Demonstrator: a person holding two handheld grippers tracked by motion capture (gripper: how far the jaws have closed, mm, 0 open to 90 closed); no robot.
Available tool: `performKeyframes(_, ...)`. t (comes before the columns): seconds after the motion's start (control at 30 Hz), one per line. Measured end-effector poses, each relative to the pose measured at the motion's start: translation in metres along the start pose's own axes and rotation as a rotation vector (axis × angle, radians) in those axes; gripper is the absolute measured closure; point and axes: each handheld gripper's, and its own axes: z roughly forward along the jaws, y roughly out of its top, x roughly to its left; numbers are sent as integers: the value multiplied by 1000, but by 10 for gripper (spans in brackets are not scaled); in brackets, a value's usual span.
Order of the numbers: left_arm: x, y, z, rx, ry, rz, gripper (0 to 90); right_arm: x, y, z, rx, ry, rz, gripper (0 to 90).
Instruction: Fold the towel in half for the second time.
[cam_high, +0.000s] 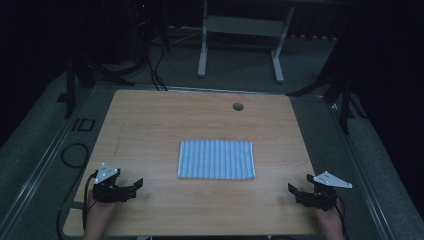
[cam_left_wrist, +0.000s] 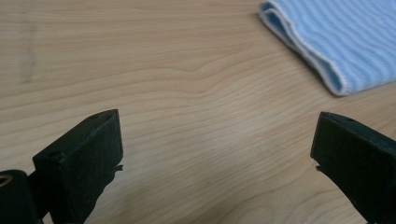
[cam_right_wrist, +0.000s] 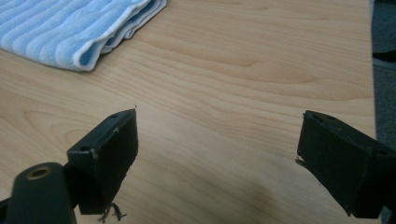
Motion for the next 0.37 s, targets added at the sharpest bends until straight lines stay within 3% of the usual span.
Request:
performKeyframes(0.13,1,-2,0,-15,20,-21,23,-1,0,1,4,-2,-2,120)
performKeyframes(0.37,2,-3,0,-20,14,-37,23,0,0,2,14,-5,-17,121)
